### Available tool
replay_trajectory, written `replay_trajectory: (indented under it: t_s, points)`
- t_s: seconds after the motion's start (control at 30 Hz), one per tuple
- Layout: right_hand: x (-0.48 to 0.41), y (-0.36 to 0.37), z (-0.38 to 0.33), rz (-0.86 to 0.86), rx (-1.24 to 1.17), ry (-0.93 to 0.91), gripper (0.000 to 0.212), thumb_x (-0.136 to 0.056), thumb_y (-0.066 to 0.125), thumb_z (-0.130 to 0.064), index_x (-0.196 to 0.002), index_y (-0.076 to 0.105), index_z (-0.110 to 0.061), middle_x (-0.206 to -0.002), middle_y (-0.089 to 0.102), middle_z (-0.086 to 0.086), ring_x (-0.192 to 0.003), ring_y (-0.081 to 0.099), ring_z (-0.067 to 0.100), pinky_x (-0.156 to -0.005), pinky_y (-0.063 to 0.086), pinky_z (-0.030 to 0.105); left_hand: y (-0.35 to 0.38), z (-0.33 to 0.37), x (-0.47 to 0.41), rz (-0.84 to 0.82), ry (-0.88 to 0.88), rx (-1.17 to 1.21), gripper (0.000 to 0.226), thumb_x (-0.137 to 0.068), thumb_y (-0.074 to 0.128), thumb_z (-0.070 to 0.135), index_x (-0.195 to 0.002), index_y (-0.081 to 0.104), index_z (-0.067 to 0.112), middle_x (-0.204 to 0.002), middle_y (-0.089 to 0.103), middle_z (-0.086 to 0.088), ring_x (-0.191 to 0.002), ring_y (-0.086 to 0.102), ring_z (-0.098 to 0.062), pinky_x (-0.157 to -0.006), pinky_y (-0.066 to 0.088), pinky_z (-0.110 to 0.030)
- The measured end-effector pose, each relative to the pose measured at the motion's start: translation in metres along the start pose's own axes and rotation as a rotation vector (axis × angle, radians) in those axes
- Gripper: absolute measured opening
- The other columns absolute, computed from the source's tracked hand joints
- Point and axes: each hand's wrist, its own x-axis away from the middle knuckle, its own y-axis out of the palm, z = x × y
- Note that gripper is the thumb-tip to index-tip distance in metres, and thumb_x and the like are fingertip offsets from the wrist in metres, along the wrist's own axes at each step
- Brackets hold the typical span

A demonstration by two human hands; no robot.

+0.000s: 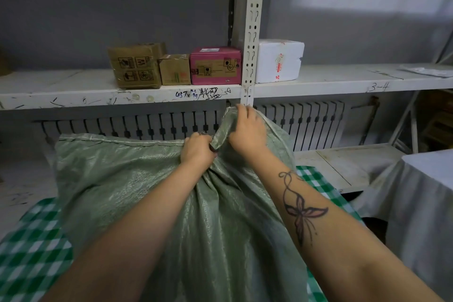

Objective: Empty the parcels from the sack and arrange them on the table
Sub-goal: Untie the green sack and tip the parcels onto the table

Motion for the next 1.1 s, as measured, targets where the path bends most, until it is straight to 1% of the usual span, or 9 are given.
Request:
replay_trajectory:
  t_s: [0.07, 0.13, 0.23, 0.37, 0.5, 0.6, 0.83, 1.0, 1.1]
  points:
    - [0.000, 0.000, 0.001, -0.079, 0.163, 0.082, 0.082, -0.087, 0.046, -0.006, -0.151, -0.002, -0.022, -0.159, 0.006, 0.016, -0.145, 0.005, 0.040, -0.118, 0.005, 0.053, 0.001, -0.002, 0.001, 0.020, 0.006, 0.010, 0.041, -0.085, 0.067, 0.027, -0.125, 0.059, 0.018, -0.130, 0.048, -0.010, -0.124, 0.042, -0.030, -0.095, 0.042, -0.038]
    - [-0.003, 0.002, 0.003, -0.152, 0.145, 0.149, 0.089, -0.088, 0.046, -0.004, -0.150, -0.013, -0.024, -0.147, 0.036, 0.018, -0.142, 0.022, 0.037, -0.117, 0.002, 0.056, 0.002, -0.005, 0.000, 0.029, 0.012, 0.037, 0.038, -0.085, 0.067, 0.026, -0.122, 0.061, 0.019, -0.126, 0.050, -0.010, -0.121, 0.044, -0.029, -0.092, 0.044, -0.037]
    - [-0.002, 0.001, 0.007, -0.155, 0.043, 0.162, 0.061, -0.088, 0.044, 0.001, -0.145, 0.027, -0.013, -0.090, 0.063, 0.006, -0.099, 0.056, 0.027, -0.113, 0.027, 0.050, 0.004, -0.007, -0.002, 0.061, -0.012, 0.082, 0.034, -0.084, 0.068, 0.025, -0.118, 0.063, 0.022, -0.121, 0.051, -0.009, -0.115, 0.048, -0.030, -0.089, 0.047, -0.037]
    - [0.001, -0.001, 0.008, -0.213, -0.212, 0.035, 0.015, -0.085, 0.050, -0.005, -0.095, 0.060, -0.012, -0.101, 0.056, 0.010, -0.094, 0.053, 0.023, -0.077, 0.044, 0.029, 0.000, -0.006, -0.011, 0.104, -0.072, 0.149, 0.031, -0.083, 0.063, 0.007, -0.111, 0.064, 0.020, -0.124, 0.053, -0.011, -0.112, 0.053, -0.030, -0.087, 0.046, -0.035]
    - [0.001, 0.012, 0.009, -0.458, -0.084, -0.006, 0.108, -0.069, 0.077, -0.041, -0.150, 0.012, -0.016, -0.148, 0.035, 0.013, -0.135, 0.038, 0.030, -0.115, 0.024, 0.050, -0.011, -0.004, -0.015, 0.062, -0.040, 0.261, 0.028, -0.077, 0.069, 0.009, -0.099, 0.063, 0.025, -0.114, 0.063, -0.005, -0.099, 0.059, -0.026, -0.077, 0.046, -0.031]
    - [0.004, 0.028, 0.000, -0.444, 0.059, -0.005, 0.135, -0.058, 0.079, -0.057, -0.148, -0.018, -0.028, -0.154, 0.032, 0.008, -0.140, 0.034, 0.029, -0.113, -0.002, 0.066, -0.018, -0.003, -0.014, -0.049, 0.024, 0.338, 0.040, -0.072, 0.069, 0.004, -0.099, 0.045, 0.022, -0.098, 0.058, -0.004, -0.084, 0.054, -0.023, -0.072, 0.044, -0.031]
    - [0.009, 0.052, -0.011, -0.120, 0.240, -0.022, 0.028, -0.090, 0.047, -0.021, -0.114, 0.059, -0.024, -0.114, 0.066, 0.002, -0.116, 0.057, 0.027, -0.109, 0.005, 0.070, -0.038, -0.029, -0.002, -0.337, 0.127, 0.420, 0.047, -0.076, 0.067, -0.002, -0.109, 0.041, 0.018, -0.083, 0.063, -0.003, -0.070, 0.054, -0.016, -0.064, 0.045, -0.024]
    - [0.013, 0.049, -0.011, -0.059, 0.150, -0.016, 0.039, -0.088, 0.043, -0.005, -0.116, 0.063, -0.022, -0.104, 0.070, 0.004, -0.107, 0.062, 0.026, -0.116, 0.007, 0.061, -0.063, -0.072, -0.008, -0.141, 0.030, -0.290, 0.073, -0.075, 0.074, 0.021, -0.139, 0.037, 0.027, -0.142, 0.041, -0.005, -0.123, 0.047, -0.025, -0.098, 0.045, -0.038]
    - [0.018, 0.047, -0.012, -0.054, 0.169, -0.029, 0.042, -0.087, 0.043, -0.002, -0.119, 0.061, -0.022, -0.106, 0.070, 0.005, -0.107, 0.061, 0.026, -0.117, 0.008, 0.058, -0.061, -0.090, -0.008, -0.211, -0.116, -0.401, 0.053, -0.087, 0.063, 0.031, -0.135, 0.044, 0.023, -0.138, 0.043, -0.012, -0.121, 0.050, -0.031, -0.096, 0.046, -0.039]
